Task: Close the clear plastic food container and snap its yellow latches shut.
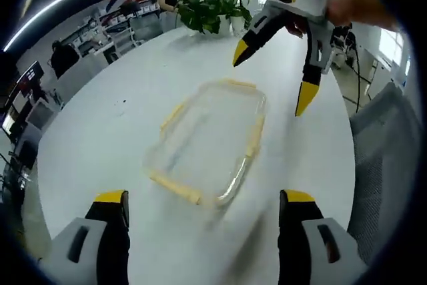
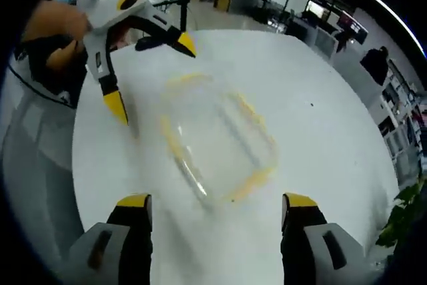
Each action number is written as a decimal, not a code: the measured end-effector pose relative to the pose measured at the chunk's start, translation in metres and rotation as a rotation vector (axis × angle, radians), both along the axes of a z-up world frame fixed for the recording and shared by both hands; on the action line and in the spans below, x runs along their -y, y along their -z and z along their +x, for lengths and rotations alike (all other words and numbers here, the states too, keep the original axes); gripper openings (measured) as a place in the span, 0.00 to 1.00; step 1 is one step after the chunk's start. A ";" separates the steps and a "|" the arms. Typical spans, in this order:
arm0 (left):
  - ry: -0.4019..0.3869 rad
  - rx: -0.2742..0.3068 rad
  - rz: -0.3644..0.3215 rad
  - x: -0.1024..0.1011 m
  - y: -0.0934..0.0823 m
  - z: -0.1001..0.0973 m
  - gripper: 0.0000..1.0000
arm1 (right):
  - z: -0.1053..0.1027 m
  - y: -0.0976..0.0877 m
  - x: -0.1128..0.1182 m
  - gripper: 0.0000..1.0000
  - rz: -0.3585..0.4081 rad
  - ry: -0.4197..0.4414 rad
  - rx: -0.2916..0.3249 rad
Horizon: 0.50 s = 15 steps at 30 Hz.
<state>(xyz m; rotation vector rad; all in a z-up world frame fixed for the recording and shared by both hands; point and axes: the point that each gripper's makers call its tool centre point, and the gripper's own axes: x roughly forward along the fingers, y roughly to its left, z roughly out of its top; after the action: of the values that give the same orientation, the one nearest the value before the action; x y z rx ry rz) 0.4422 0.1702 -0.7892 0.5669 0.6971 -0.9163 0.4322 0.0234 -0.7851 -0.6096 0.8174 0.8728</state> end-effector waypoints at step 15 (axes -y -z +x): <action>-0.115 0.026 -0.142 -0.003 -0.015 -0.001 0.95 | -0.004 -0.007 -0.001 0.80 0.129 0.124 0.037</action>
<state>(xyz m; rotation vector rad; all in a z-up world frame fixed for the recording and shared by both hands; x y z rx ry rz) 0.4408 0.1737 -0.7740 0.4078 0.6291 -0.8424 0.4280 0.0242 -0.7781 -0.4557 0.7513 0.7917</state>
